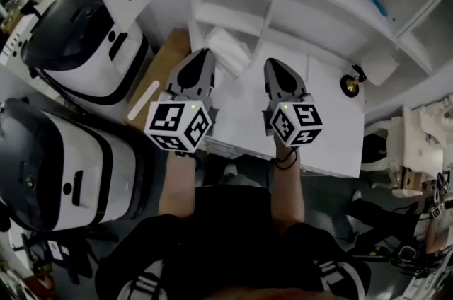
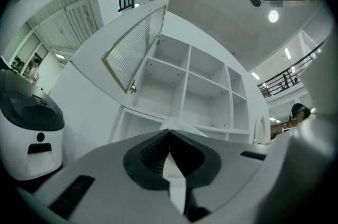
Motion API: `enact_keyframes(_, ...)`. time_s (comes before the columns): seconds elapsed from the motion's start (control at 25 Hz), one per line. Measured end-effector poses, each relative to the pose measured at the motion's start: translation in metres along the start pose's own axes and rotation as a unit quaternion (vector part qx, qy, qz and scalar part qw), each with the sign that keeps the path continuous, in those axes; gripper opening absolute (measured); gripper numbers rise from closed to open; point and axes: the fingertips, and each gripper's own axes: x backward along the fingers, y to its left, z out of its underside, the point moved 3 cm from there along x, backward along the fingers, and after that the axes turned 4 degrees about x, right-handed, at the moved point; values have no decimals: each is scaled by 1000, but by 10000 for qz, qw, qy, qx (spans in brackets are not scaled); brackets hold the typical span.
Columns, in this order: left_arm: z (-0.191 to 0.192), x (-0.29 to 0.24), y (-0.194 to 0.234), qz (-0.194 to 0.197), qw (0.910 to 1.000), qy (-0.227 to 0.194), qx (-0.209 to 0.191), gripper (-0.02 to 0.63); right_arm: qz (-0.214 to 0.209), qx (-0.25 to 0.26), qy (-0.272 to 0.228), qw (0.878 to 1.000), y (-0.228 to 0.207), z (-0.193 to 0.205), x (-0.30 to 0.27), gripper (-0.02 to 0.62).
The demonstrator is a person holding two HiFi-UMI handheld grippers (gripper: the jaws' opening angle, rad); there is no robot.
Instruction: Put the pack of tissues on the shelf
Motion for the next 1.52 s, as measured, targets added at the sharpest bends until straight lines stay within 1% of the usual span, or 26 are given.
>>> enact_keyframes(0.12,-13,-18,-7,103,9997,-201,-81,11,-58,53,-151,9999,-13,-11,-9,20)
enact_keyframes(0.24,-28,-35,-5,95,9988,-478,102,11,-206,87,-245,9994,-16,-18,-21,20)
enact_keyframes(0.32,-37,-45,-1,48,9981,-578,196,11,-303,94,-273,9991,-16,-19,-26,20)
enact_keyframes(0.48,-58,-69,1,95,9977,-669,-8,11,-374,57,-354,9987,-27,-21,-31,20)
enact_keyframes(0.64,-72,-89,3,135,9977,-636,-167,11,-368,33,-383,9986,-34,-20,-34,20)
enact_keyframes(0.84,-86,-117,-1,92,9970,-569,-525,11,-382,13,-379,9985,-41,-18,-35,20)
enact_keyframes(1.2,-94,-175,-10,147,9948,-352,-948,11,-222,136,-435,9987,-61,-27,-29,20)
enact_keyframes(1.28,-97,-185,-11,163,9952,-330,-910,11,-186,173,-435,9987,-65,-29,-26,20)
enact_keyframes(1.52,-105,-226,-1,319,9976,-179,-580,11,-3,318,-446,9985,-79,-35,-17,20)
